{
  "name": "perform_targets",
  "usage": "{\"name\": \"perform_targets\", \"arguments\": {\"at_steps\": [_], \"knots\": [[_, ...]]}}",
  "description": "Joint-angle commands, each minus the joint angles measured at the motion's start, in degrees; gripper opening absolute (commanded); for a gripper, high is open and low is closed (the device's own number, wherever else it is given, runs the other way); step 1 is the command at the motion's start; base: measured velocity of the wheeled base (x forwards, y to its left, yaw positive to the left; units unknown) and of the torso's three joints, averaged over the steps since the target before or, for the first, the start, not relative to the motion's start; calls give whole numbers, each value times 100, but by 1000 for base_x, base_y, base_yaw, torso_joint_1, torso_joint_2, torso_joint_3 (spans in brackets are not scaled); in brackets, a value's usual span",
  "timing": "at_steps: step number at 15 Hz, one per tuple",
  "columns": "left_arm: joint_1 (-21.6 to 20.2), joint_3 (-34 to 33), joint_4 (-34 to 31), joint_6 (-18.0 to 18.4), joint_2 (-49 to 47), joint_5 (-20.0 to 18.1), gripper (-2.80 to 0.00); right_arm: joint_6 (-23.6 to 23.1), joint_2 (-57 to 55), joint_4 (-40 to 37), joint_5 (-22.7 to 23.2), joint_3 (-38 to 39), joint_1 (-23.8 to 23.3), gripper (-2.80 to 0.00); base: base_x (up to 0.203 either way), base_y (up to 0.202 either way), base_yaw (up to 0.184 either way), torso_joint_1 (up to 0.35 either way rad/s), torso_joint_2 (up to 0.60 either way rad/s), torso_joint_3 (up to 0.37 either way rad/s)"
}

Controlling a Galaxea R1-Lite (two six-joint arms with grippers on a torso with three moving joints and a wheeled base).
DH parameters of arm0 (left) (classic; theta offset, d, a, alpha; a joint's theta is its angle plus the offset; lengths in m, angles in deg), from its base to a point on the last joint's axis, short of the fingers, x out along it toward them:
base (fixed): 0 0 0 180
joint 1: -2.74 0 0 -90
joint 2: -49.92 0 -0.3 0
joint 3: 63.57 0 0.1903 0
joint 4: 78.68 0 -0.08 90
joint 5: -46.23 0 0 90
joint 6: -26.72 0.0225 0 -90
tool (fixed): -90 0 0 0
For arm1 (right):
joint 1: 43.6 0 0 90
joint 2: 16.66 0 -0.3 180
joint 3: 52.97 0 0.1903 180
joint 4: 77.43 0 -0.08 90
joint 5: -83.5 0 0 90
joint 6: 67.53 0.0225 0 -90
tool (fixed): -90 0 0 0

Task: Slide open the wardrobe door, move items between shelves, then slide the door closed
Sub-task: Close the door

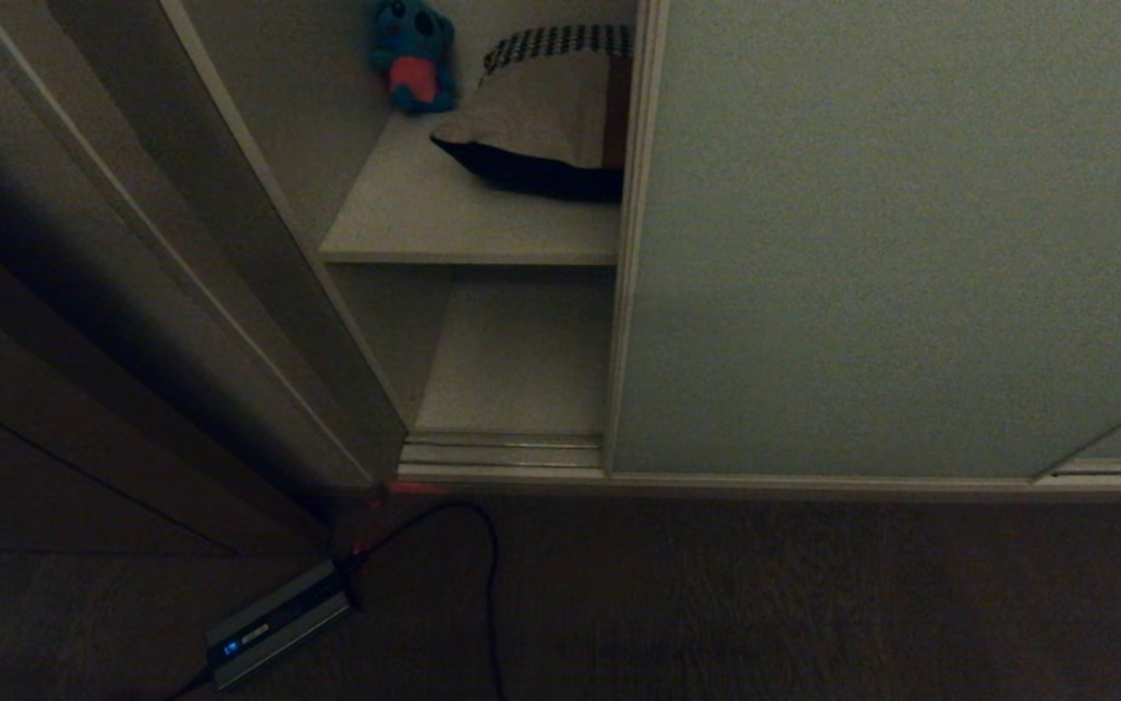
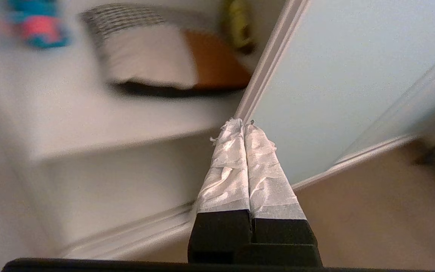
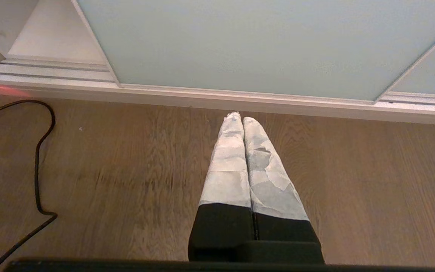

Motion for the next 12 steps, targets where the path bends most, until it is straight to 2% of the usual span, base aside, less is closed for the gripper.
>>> {"name": "perform_targets", "arguments": {"at_steps": [1,3,6,8,12], "knots": [[117,537,286,-276,-1152,-129,-280,2,-11,3,-2,18,0,-280,0,0,0,0,0,0],[347,1286,546,-701,-1746,-218,-280,2,-11,3,-2,18,0,-280,0,0,0,0,0,0],[808,2014,604,-874,-2250,-245,-280,2,-11,3,-2,18,0,-280,0,0,0,0,0,0],[1126,2144,583,-881,-2288,-299,-280,2,-11,3,-2,18,0,-280,0,0,0,0,0,0],[2031,2205,580,-918,-2554,-282,-280,2,-11,3,-2,18,0,-280,0,0,0,0,0,0]]}}
